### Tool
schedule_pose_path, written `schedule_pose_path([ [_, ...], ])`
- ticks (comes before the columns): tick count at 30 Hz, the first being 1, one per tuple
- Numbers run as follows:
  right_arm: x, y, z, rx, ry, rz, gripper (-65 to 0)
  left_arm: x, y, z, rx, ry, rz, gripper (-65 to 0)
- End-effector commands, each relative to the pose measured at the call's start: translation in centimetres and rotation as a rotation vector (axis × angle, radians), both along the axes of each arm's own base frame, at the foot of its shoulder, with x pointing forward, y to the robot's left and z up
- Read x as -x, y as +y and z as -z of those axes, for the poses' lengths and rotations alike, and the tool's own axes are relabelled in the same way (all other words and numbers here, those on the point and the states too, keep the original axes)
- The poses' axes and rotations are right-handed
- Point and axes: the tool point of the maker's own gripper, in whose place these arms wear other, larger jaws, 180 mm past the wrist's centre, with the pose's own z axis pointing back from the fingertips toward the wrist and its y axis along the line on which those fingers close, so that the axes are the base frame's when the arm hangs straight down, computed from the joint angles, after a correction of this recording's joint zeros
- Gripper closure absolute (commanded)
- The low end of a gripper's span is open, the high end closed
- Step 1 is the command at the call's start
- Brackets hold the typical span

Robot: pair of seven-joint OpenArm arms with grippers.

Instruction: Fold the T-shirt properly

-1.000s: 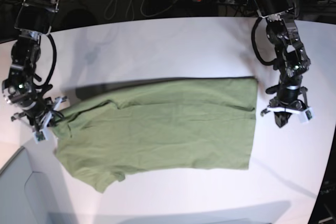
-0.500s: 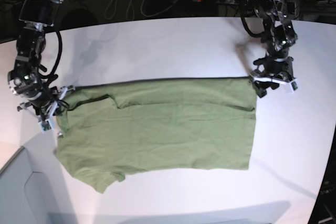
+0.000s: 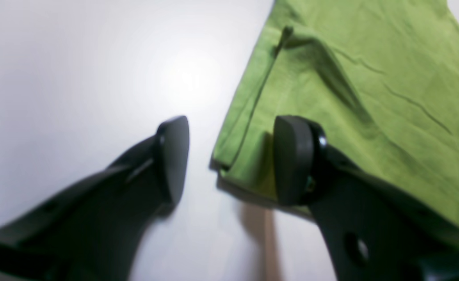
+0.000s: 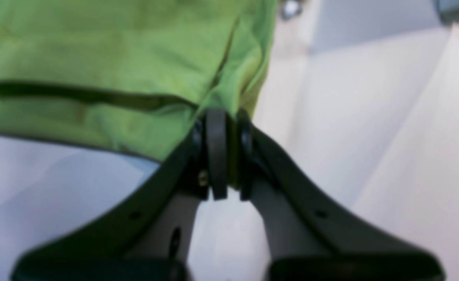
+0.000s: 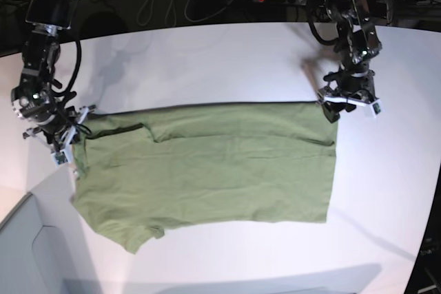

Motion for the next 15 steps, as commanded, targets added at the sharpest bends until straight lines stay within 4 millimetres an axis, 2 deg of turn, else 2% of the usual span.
schedule_pose_path([
  [1, -1.29, -0.17, -1.83, 0.004, -0.065, -0.017, 0.0, -0.35, -0.53, -0.29, 0.003, -0.012, 0.018, -33.4],
  [3, -1.29, -0.17, -1.83, 0.004, -0.065, -0.017, 0.0, -0.27, -1.08, 0.20, 0.007, 0.001, 0.034, -32.8],
  [5, -1.29, -0.17, -1.83, 0.004, -0.065, -0.017, 0.0, -0.25, -1.45, 0.39, 0.014, 0.005, 0.039, -28.6],
  [13, -1.29, -0.22, -1.85, 0.006, -0.065, -0.017, 0.0, -0.25, -1.36, 0.47, 0.016, 0.005, 0.033, 0.0],
  [15, -1.29, -0.22, -1.85, 0.006, -0.065, -0.017, 0.0, -0.39, -1.27, 0.08, 0.011, -0.006, 0.032, 0.0],
])
